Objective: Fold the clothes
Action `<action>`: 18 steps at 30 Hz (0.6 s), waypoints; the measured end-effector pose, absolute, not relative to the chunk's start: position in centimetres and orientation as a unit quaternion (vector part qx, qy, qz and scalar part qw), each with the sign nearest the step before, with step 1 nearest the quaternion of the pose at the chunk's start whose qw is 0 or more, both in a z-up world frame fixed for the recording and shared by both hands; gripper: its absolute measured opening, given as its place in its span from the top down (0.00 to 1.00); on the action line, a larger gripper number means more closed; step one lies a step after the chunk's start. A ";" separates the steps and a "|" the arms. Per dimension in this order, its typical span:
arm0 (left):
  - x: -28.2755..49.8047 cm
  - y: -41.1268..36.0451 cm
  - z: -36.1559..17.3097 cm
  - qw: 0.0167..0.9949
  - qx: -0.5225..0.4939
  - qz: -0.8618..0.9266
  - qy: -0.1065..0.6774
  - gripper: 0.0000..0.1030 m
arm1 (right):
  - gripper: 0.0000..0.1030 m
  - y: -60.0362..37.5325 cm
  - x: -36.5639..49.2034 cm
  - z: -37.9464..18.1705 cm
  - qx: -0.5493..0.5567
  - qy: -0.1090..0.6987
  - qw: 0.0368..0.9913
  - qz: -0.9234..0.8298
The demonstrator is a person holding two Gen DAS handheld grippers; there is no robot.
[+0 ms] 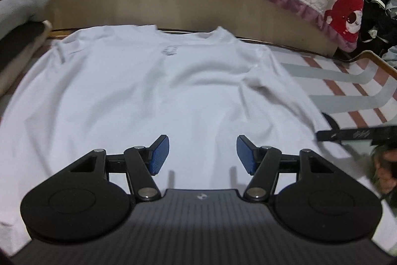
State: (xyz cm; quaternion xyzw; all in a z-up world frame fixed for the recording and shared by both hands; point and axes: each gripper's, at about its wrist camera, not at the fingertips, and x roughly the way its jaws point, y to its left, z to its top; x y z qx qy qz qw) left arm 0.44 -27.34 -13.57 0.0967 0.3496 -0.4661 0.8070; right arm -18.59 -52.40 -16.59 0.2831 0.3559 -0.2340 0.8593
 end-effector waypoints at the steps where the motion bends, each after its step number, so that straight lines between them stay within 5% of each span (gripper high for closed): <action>1: 0.2 -28.3 -13.5 0.806 0.101 -0.467 0.349 0.42 | 0.68 -52.5 -18.0 -16.6 0.256 0.368 0.861 -0.242; 2: 0.0 -29.2 -13.5 0.805 0.104 -0.468 0.349 0.42 | 0.92 -52.6 -17.4 -16.6 0.231 0.378 0.862 -0.248; 10: -2.4 -34.3 -12.5 0.774 0.130 -0.521 0.337 0.42 | 0.95 -61.2 -20.8 -10.0 0.269 0.305 0.881 -0.242; 18: -6.6 -40.8 -13.9 0.713 0.179 -0.576 0.358 0.41 | 0.95 -69.7 -19.7 -8.0 0.105 0.298 0.882 -0.349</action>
